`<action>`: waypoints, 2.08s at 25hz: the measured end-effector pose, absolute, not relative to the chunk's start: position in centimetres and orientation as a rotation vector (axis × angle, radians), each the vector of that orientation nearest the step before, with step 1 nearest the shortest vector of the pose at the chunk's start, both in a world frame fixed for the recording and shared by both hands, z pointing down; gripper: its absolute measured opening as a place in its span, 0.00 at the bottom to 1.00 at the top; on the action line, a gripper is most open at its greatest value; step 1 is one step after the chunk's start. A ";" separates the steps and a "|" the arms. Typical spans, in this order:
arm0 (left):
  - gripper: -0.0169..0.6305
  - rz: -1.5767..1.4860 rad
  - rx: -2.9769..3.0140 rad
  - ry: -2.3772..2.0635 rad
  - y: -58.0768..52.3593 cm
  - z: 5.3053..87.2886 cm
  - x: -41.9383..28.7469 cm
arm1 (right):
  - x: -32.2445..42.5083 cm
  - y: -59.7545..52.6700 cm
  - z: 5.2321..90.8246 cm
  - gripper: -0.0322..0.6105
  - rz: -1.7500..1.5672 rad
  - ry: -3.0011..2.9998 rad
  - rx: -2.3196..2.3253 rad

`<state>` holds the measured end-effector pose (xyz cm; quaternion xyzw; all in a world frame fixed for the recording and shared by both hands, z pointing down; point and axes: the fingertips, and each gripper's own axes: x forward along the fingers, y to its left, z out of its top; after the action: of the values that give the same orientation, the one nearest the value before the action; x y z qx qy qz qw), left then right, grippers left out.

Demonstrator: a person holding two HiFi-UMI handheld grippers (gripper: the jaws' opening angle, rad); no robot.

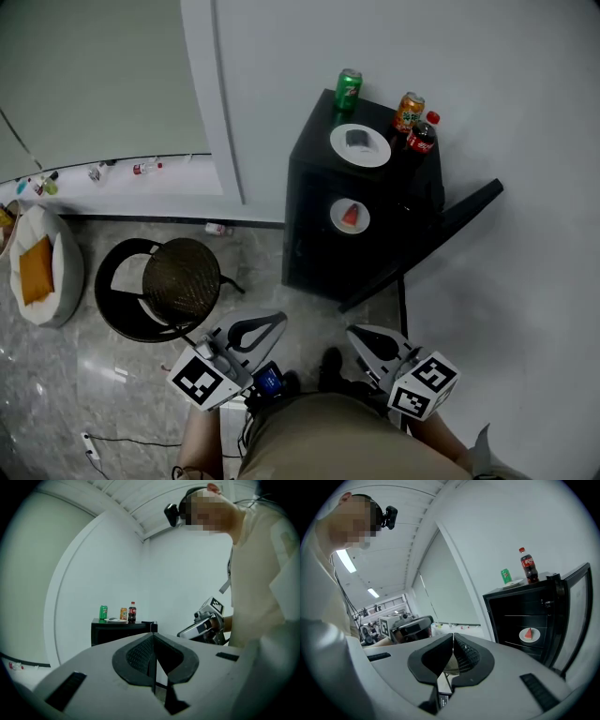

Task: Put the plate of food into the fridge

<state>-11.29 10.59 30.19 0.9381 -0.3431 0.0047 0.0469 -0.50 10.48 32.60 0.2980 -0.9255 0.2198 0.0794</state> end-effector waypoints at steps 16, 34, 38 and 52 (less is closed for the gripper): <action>0.04 0.189 2.906 -1.116 3.0 29.2 -5.8 | 4.5 3.2 32.9 0.08 0.752 -2.840 0.811; 0.33 0.316 2.906 -1.316 -7.1 26.6 -0.1 | 10.6 -2.2 33.8 0.08 0.791 -2.894 0.528; 0.39 0.345 2.937 -1.357 -10.4 25.9 0.7 | 11.6 -2.7 34.0 0.08 0.786 -2.892 0.505; 0.53 0.950 3.072 -1.215 -16.0 29.2 0.8 | 11.5 -4.0 34.7 0.08 0.790 -2.858 0.557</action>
<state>0.84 -15.98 29.21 0.8839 -0.3496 0.2733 -0.1475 11.54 -4.02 34.73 0.1843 -0.9454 0.2613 0.0624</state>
